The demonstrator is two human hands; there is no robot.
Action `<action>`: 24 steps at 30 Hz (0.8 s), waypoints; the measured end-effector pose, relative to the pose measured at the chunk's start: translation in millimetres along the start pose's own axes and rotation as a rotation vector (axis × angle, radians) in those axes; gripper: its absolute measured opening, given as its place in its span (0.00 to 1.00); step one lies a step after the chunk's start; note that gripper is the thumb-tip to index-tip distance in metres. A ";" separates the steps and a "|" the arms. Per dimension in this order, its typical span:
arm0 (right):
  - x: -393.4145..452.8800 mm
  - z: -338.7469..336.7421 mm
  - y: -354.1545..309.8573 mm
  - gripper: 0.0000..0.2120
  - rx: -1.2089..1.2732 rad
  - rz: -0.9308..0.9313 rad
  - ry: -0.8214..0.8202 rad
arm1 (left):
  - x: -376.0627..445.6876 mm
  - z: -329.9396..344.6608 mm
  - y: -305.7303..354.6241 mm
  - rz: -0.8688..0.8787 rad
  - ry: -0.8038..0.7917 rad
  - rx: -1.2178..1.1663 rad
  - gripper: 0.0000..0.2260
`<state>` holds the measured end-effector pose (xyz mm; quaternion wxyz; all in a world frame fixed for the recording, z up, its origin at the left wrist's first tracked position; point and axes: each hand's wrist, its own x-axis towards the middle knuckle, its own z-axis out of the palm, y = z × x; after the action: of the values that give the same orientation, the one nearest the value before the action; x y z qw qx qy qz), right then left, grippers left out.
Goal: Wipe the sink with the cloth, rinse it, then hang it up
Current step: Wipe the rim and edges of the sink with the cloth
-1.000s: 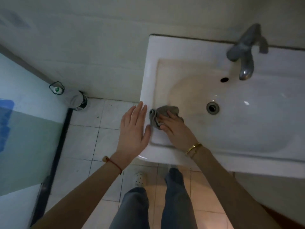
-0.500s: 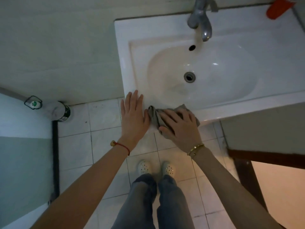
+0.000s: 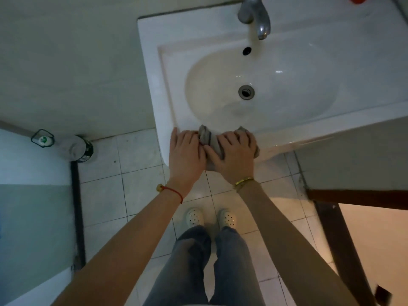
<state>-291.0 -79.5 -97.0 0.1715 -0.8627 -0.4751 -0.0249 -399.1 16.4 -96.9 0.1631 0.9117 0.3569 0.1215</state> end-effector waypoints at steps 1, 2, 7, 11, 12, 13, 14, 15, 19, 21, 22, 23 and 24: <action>-0.1 0.4 5.0 0.20 -0.004 -0.049 -0.003 | 0.0 0.3 -1.2 -0.002 0.016 -0.009 0.15; 1.5 -1.4 12.9 0.20 -0.014 -0.093 -0.001 | 0.6 0.1 -1.9 -0.007 0.028 -0.019 0.14; 6.1 -9.7 63.0 0.20 -0.078 -0.152 0.029 | 2.5 6.9 15.7 -0.039 0.040 -0.058 0.12; 9.6 -22.7 117.3 0.18 -0.104 -0.140 0.073 | 6.8 20.7 50.4 -0.041 0.026 -0.096 0.11; 11.2 -26.7 131.7 0.18 -0.106 -0.143 0.078 | 8.4 24.4 61.1 -0.045 0.034 -0.099 0.11; 12.8 -30.5 146.0 0.18 -0.106 -0.148 0.079 | 9.8 28.2 71.6 -0.048 0.044 -0.098 0.11; 14.6 -35.0 160.8 0.19 -0.105 -0.151 0.077 | 11.5 32.4 81.5 -0.054 0.051 -0.093 0.11; 16.1 -39.3 177.1 0.18 -0.104 -0.151 0.070 | 13.6 36.9 90.9 -0.067 0.054 -0.087 0.12; 25.0 -61.0 253.1 0.19 -0.120 -0.157 0.064 | 25.3 53.2 126.0 -0.166 0.070 -0.088 0.12; 33.0 -71.7 288.4 0.21 -0.113 -0.181 0.035 | 32.1 59.6 143.5 -0.214 0.093 -0.086 0.11; 36.9 -76.3 301.8 0.21 -0.101 -0.196 0.006 | 35.2 62.7 151.4 -0.239 0.101 -0.077 0.10; 41.2 -79.9 312.0 0.21 -0.084 -0.217 -0.028 | 38.1 66.0 158.3 -0.269 0.106 -0.064 0.10; 45.7 -83.1 319.0 0.21 -0.062 -0.240 -0.062 | 41.1 68.7 164.0 -0.301 0.109 -0.050 0.09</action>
<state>8.2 -225.3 -96.3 0.1259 -0.8049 -0.5790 -0.0332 -246.3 -83.3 -92.6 0.1827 0.8355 0.4948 0.1538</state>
